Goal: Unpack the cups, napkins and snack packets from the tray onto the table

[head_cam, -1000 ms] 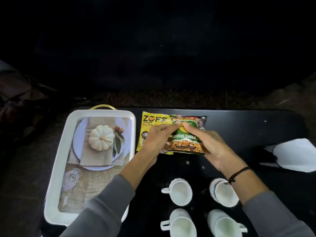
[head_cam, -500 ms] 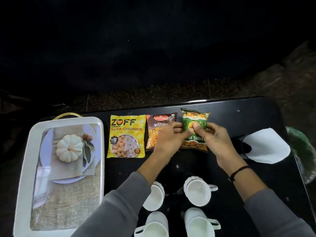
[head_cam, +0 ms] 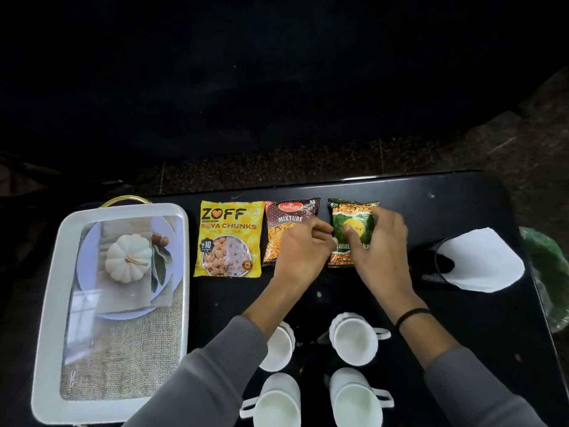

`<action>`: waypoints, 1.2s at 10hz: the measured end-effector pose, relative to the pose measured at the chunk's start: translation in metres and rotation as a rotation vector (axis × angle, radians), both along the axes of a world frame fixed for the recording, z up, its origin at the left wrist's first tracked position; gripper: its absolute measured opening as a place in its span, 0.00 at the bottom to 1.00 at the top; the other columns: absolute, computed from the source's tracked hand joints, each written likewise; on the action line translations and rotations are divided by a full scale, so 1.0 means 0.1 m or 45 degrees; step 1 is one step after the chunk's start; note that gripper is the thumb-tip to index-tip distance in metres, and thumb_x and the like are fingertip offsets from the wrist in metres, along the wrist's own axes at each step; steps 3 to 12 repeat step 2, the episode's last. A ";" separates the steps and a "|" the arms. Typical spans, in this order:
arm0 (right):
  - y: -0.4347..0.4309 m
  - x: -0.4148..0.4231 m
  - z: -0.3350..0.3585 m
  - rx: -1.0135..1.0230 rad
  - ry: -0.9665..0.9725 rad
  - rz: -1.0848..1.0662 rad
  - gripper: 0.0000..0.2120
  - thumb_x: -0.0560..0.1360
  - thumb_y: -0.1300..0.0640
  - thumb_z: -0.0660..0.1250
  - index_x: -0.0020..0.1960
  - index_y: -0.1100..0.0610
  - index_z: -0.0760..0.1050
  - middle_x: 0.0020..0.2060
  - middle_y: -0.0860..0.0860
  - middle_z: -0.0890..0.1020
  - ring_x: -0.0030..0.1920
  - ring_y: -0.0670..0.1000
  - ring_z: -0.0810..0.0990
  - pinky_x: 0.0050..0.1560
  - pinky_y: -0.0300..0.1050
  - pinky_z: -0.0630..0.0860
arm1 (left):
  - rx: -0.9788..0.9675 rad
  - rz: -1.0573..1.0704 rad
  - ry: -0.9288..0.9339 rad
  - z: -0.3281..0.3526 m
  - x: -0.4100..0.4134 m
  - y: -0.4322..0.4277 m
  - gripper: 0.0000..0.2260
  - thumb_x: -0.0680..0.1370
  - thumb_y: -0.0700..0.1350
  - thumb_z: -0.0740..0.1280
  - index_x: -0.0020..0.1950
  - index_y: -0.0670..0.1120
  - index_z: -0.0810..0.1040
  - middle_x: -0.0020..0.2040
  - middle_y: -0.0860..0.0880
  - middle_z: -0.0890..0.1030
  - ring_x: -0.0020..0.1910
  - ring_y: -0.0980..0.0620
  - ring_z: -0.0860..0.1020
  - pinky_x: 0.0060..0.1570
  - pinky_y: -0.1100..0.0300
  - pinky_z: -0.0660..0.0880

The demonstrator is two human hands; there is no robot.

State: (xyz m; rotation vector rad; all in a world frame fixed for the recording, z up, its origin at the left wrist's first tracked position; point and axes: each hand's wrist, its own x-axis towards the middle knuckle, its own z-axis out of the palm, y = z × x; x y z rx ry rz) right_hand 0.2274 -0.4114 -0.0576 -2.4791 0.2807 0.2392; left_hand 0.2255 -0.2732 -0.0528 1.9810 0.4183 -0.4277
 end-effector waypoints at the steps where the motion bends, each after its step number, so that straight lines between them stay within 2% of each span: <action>1: 0.07 -0.10 0.07 -0.124 -0.140 0.128 0.22 0.78 0.56 0.71 0.68 0.65 0.71 0.66 0.62 0.72 0.64 0.62 0.71 0.64 0.58 0.72 | -0.002 -0.022 -0.012 0.01 -0.07 0.06 0.07 0.77 0.41 0.73 0.55 0.44 0.83 0.46 0.50 0.85 0.42 0.59 0.82 0.40 0.72 0.78; 2: 0.14 -0.22 0.05 -0.166 -0.229 0.186 0.20 0.79 0.56 0.70 0.66 0.64 0.71 0.66 0.61 0.72 0.65 0.60 0.70 0.62 0.56 0.74 | -0.011 0.003 -0.038 0.05 -0.15 0.14 0.05 0.77 0.41 0.73 0.52 0.45 0.84 0.44 0.51 0.85 0.41 0.58 0.82 0.39 0.73 0.77; 12: 0.14 -0.22 0.05 -0.166 -0.229 0.186 0.20 0.79 0.56 0.70 0.66 0.64 0.71 0.66 0.61 0.72 0.65 0.60 0.70 0.62 0.56 0.74 | -0.011 0.003 -0.038 0.05 -0.15 0.14 0.05 0.77 0.41 0.73 0.52 0.45 0.84 0.44 0.51 0.85 0.41 0.58 0.82 0.39 0.73 0.77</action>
